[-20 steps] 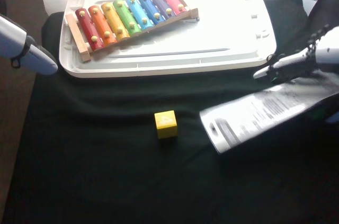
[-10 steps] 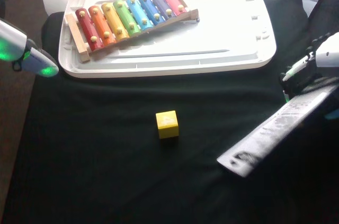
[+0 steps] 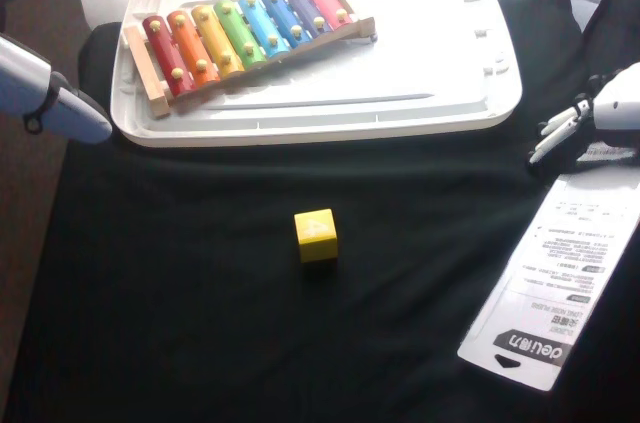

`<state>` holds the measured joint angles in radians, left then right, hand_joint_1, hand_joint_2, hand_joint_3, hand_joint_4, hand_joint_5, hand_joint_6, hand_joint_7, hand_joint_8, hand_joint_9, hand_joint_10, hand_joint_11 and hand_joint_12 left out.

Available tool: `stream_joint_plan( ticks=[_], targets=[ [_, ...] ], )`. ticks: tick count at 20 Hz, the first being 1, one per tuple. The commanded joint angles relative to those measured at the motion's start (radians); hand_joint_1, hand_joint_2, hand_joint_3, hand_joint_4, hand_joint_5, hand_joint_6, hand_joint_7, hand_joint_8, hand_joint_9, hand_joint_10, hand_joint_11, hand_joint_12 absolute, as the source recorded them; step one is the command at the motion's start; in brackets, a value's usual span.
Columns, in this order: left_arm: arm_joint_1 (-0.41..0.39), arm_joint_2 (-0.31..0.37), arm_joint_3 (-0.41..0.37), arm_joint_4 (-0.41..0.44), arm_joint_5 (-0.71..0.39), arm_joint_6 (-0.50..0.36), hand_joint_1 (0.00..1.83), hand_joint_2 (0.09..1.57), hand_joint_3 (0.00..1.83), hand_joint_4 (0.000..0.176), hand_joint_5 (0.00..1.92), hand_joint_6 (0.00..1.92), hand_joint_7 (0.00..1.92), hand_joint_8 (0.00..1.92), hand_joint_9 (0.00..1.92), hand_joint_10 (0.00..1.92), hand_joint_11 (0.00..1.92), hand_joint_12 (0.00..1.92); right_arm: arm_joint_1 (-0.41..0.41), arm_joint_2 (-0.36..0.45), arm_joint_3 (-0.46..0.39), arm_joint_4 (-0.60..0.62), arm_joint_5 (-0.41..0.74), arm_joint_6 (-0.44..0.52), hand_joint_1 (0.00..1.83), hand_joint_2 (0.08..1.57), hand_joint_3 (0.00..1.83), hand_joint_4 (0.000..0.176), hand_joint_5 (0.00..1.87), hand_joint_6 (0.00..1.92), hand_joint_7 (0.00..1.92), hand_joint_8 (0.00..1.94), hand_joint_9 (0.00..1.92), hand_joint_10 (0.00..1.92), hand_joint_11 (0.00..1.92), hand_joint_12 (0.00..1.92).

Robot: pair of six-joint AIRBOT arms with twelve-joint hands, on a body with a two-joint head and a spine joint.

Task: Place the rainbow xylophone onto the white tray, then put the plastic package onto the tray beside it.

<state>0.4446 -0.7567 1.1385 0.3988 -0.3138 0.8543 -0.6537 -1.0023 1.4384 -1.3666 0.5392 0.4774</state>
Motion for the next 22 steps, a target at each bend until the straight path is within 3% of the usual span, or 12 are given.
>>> stream_joint_plan(
  ticks=[1, 4, 6, 8, 9, 10, 13, 16, 18, 19, 20, 22],
  targets=[
    [-0.005, -0.002, 0.004, -0.018, -0.097, 0.006, 0.84, 0.71, 0.01, 0.156, 0.0, 0.0, 0.0, 0.0, 0.0, 0.0, 0.04, 0.03, 0.005, 0.001, 0.005, 0.062, 0.024, 0.006, 1.6, 1.16, 0.0, 0.176, 0.86, 1.92, 1.1, 1.94, 1.29, 1.92, 1.41, 1.92],
    [-0.001, -0.005, 0.005, -0.018, -0.096, 0.006, 0.83, 0.73, 0.01, 0.159, 0.0, 0.0, 0.0, 0.0, 0.0, 0.0, 0.03, 0.03, 0.005, 0.001, 0.007, 0.098, 0.024, 0.005, 1.58, 1.14, 0.0, 0.176, 0.81, 1.92, 1.12, 1.94, 1.3, 1.92, 1.41, 1.92],
    [0.002, -0.008, 0.006, -0.018, -0.094, 0.006, 0.85, 0.73, 0.01, 0.149, 0.0, 0.0, 0.0, 0.0, 0.0, 0.0, 0.03, 0.03, 0.006, 0.003, 0.009, 0.157, 0.032, -0.024, 1.67, 1.13, 0.0, 0.176, 0.83, 1.92, 1.14, 1.94, 1.33, 1.92, 1.42, 1.92],
    [0.003, -0.01, 0.007, -0.018, -0.091, 0.006, 0.86, 0.74, 0.01, 0.158, 0.0, 0.0, 0.0, 0.0, 0.0, 0.0, 0.02, 0.02, 0.006, 0.003, 0.017, 0.218, 0.048, -0.058, 1.69, 1.11, 0.0, 0.176, 0.86, 1.92, 1.14, 1.94, 1.33, 1.92, 1.42, 1.92],
    [0.005, -0.01, 0.007, -0.018, -0.091, 0.006, 0.85, 0.74, 0.01, 0.142, 0.0, 0.0, 0.0, 0.0, 0.0, 0.0, 0.01, 0.02, 0.006, 0.003, 0.021, 0.252, 0.055, -0.079, 1.71, 1.1, 0.0, 0.176, 0.93, 1.92, 1.2, 1.94, 1.37, 1.92, 1.44, 1.92],
    [0.005, -0.01, 0.008, -0.018, -0.09, 0.006, 0.85, 0.74, 0.01, 0.142, 0.0, 0.0, 0.0, 0.0, 0.0, 0.0, 0.01, 0.02, 0.006, 0.003, 0.025, 0.281, 0.061, -0.095, 1.71, 1.1, 0.0, 0.176, 0.93, 1.92, 1.2, 1.94, 1.37, 1.92, 1.44, 1.92],
    [0.008, -0.014, 0.01, -0.018, -0.089, 0.006, 0.84, 0.73, 0.0, 0.156, 0.0, 0.0, 0.0, 0.0, 0.0, 0.0, 0.0, 0.02, 0.014, 0.005, 0.035, 0.356, 0.074, -0.142, 1.72, 1.09, 0.0, 0.176, 0.94, 1.92, 1.15, 1.94, 1.29, 1.92, 1.35, 1.92],
    [0.014, -0.018, 0.011, -0.018, -0.089, 0.006, 0.82, 0.73, 0.0, 0.133, 0.0, 0.0, 0.0, 0.0, 0.0, 0.0, 0.0, 0.01, 0.031, 0.005, 0.044, 0.423, 0.077, -0.193, 1.71, 1.1, 0.0, 0.176, 0.95, 1.92, 1.17, 1.94, 1.31, 1.92, 1.38, 1.92],
    [0.017, -0.02, 0.012, -0.018, -0.089, 0.006, 0.84, 0.73, 0.0, 0.141, 0.0, 0.0, 0.0, 0.0, 0.0, 0.0, 0.0, 0.0, 0.037, 0.001, 0.057, 0.448, 0.084, -0.201, 1.68, 1.11, 0.0, 0.176, 0.91, 1.92, 1.16, 1.94, 1.32, 1.92, 1.39, 1.92],
    [0.019, -0.021, 0.013, -0.019, -0.089, 0.006, 0.86, 0.73, 0.0, 0.164, 0.0, 0.0, 0.0, 0.0, 0.0, 0.0, 0.0, 0.0, 0.042, -0.005, 0.066, 0.458, 0.087, -0.201, 1.67, 1.12, 0.01, 0.176, 0.85, 1.92, 1.1, 1.94, 1.28, 1.92, 1.36, 1.92],
    [0.02, -0.022, 0.013, -0.02, -0.089, 0.006, 0.84, 0.74, 0.0, 0.146, 0.0, 0.0, 0.0, 0.0, 0.0, 0.0, 0.0, 0.0, 0.05, -0.02, 0.084, 0.481, 0.092, -0.201, 1.67, 1.11, 0.0, 0.173, 0.85, 1.92, 1.09, 1.94, 1.26, 1.92, 1.34, 1.92],
    [0.022, -0.022, 0.014, -0.021, -0.089, 0.006, 0.84, 0.73, 0.0, 0.158, 0.0, 0.0, 0.0, 0.0, 0.0, 0.0, 0.0, 0.0, 0.056, -0.033, 0.1, 0.496, 0.101, -0.201, 1.67, 1.11, 0.0, 0.175, 0.9, 1.92, 1.13, 1.94, 1.28, 1.92, 1.35, 1.92]
  ],
)
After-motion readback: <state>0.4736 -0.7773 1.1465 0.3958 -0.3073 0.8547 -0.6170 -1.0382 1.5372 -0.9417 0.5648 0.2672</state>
